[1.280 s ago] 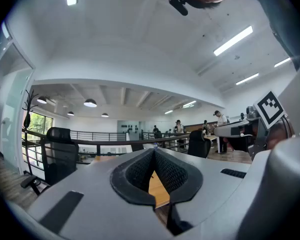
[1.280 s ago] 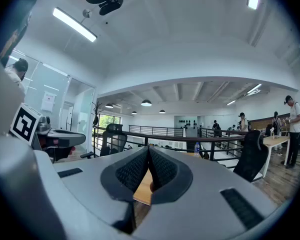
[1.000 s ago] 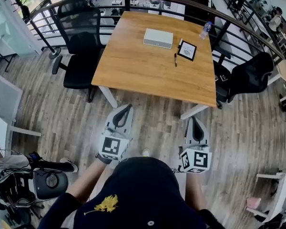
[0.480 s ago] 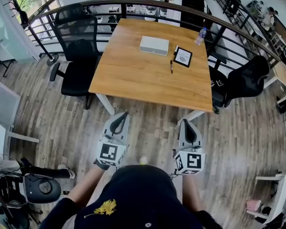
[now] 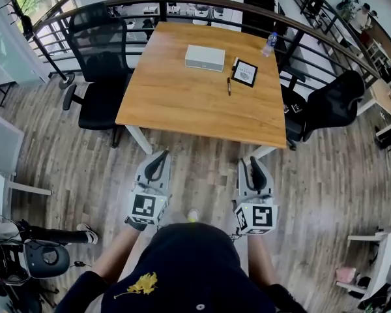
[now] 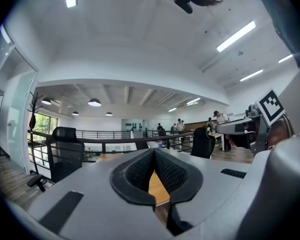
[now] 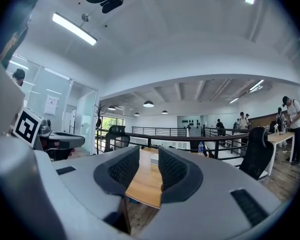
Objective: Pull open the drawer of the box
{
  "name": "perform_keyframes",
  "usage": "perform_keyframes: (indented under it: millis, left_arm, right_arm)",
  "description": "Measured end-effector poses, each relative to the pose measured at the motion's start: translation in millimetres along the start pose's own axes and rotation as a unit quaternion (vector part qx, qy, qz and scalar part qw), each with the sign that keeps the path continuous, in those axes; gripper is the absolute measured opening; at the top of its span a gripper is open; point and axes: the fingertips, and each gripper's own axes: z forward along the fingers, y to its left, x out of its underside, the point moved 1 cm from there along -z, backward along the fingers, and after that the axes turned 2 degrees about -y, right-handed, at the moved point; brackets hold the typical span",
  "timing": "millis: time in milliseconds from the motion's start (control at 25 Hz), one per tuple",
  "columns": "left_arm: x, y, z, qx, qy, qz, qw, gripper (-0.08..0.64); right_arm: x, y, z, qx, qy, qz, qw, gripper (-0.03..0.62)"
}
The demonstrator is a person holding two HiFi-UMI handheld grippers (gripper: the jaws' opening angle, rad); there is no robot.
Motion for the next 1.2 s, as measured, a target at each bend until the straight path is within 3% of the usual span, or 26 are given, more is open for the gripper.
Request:
perform_keyframes:
  millis: [160,280,480,800,1200]
  left_arm:
    - [-3,-3,6,-0.002,-0.01,0.002,0.9999,0.018]
    - [-7,-2,12,-0.002,-0.016,0.003,0.9999,0.018]
    - [-7,2,9,-0.015,-0.025,-0.01,0.9995,0.018]
    - [17,0,18,-0.02,0.025,-0.017,0.9993,0.018]
    - [22,29,83,-0.01,0.023,-0.029,0.9993,0.018]
  right_arm:
    - [3,-11,1,0.006,-0.005,0.016,1.0,0.2]
    - [1,-15,7,0.008,-0.011,0.016,1.0,0.228]
    - [12,-14,11,0.002,0.003,0.02,1.0,0.23]
    - [30,-12,36,-0.028,0.021,0.029,0.999,0.229]
    - [26,-21,107,-0.03,0.013,0.029,0.999,0.229]
